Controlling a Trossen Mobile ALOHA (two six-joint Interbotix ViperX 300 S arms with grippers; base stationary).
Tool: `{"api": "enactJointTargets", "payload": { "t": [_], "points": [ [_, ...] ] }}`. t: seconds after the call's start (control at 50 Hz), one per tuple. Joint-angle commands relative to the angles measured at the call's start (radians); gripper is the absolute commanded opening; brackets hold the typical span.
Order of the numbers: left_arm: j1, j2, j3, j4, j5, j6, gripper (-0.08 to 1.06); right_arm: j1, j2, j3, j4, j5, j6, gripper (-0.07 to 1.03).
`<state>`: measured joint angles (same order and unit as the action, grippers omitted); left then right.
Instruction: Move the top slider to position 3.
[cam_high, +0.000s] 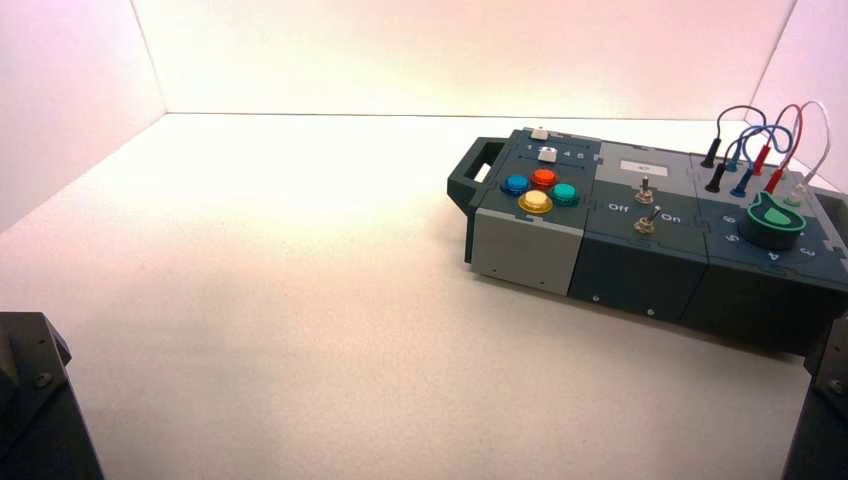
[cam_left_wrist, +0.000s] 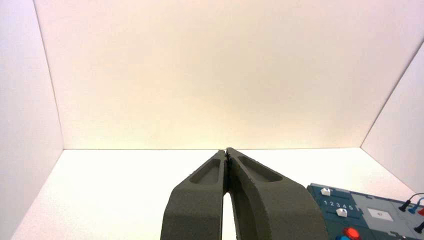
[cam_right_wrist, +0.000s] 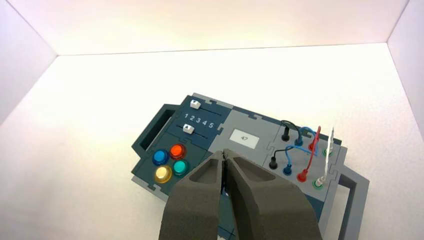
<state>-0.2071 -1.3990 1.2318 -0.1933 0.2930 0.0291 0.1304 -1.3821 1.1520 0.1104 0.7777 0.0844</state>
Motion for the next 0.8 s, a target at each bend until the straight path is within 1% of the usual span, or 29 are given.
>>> {"api": "enactJointTargets", "payload": {
  "t": [0.02,0.3,0.4,0.5,0.56,0.62,0.64,0.68,0.7,0.8],
  "points": [
    [0.002,0.014,-0.014,0.0,-0.012,-0.003,-0.03,0.003,0.021,-0.032,0.005,-0.005,0.003,-0.03],
    [-0.009,0.014,-0.014,-0.002,-0.009,-0.003,-0.03,0.005,0.021,-0.035,0.006,-0.002,0.003,-0.02],
    [-0.025,0.014,-0.015,-0.002,-0.009,-0.003,-0.03,0.005,0.054,-0.052,0.012,-0.003,0.003,-0.02],
    [-0.035,0.018,-0.015,-0.002,-0.009,-0.003,-0.03,0.005,0.153,-0.077,0.035,0.002,0.003,-0.02],
    [-0.043,0.028,-0.015,-0.002,-0.009,-0.003,-0.03,0.005,0.229,-0.098,0.063,0.002,0.0,-0.02],
    [-0.044,0.038,-0.017,-0.002,-0.011,-0.003,-0.03,0.005,0.327,-0.133,0.1,0.002,-0.014,-0.02],
    [-0.046,0.043,-0.017,-0.002,-0.009,-0.003,-0.03,0.005,0.341,-0.141,0.104,0.002,-0.017,-0.03],
    [-0.048,0.052,-0.018,-0.002,-0.009,-0.003,-0.03,0.008,0.403,-0.169,0.12,0.002,-0.032,-0.03],
    [-0.048,0.054,-0.02,-0.002,-0.009,-0.003,-0.03,0.009,0.434,-0.184,0.126,0.0,-0.038,-0.03],
    [-0.051,0.066,-0.021,-0.002,-0.006,-0.003,-0.03,0.034,0.545,-0.244,0.137,0.0,-0.044,-0.02]
  ]
}}
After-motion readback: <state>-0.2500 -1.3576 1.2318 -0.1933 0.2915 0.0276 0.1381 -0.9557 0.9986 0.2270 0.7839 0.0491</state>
